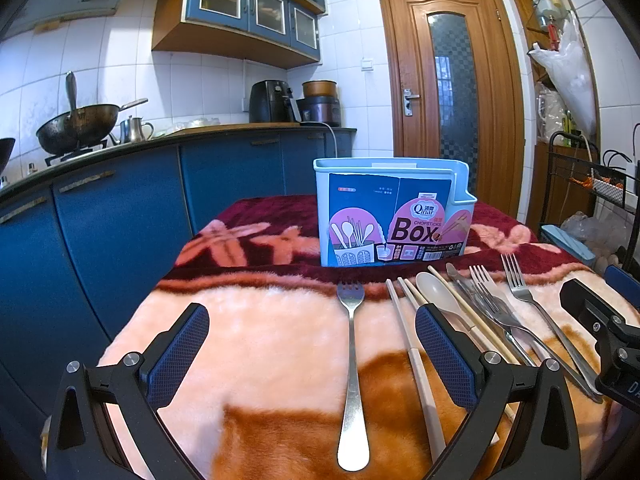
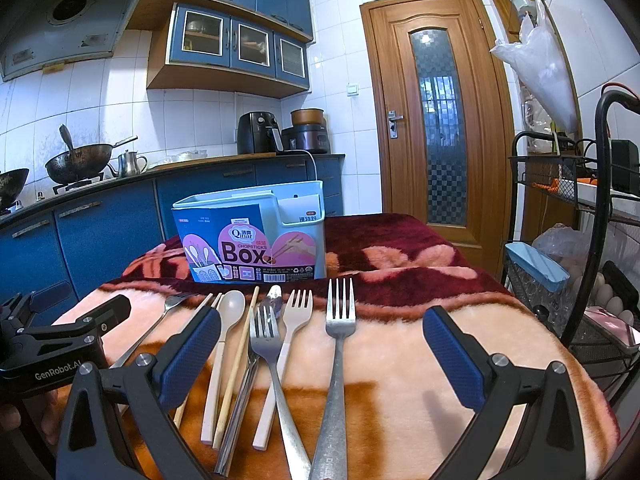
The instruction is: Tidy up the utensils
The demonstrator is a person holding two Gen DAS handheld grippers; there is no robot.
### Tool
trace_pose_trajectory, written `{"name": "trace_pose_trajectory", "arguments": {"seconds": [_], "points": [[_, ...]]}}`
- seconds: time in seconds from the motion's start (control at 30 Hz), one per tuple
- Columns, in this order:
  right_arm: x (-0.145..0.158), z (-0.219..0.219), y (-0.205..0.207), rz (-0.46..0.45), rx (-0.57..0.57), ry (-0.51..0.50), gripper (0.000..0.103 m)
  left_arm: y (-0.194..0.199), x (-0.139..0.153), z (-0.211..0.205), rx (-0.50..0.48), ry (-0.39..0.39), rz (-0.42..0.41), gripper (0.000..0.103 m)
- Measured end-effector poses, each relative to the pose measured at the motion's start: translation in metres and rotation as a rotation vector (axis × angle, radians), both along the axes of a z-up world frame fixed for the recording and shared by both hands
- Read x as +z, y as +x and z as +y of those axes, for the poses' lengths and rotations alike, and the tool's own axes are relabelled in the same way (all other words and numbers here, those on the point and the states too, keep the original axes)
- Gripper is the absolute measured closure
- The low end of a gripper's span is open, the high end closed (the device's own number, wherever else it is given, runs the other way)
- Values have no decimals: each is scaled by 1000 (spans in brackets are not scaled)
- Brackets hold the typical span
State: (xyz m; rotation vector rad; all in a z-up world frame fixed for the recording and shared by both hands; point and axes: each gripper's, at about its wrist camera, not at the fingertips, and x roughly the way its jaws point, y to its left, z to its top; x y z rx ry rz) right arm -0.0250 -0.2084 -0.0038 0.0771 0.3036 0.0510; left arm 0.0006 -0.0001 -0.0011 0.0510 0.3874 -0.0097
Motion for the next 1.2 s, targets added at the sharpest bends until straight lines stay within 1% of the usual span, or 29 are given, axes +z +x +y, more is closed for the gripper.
{"name": "trace_pose_trajectory", "arguments": {"seconds": [0.83, 1.2], "points": [[1, -1, 0, -2, -1, 1, 0, -1, 2, 0, 3, 4, -7, 1], [2, -14, 3, 10, 8, 77, 0, 4, -1, 2, 2, 3, 27, 1]]}}
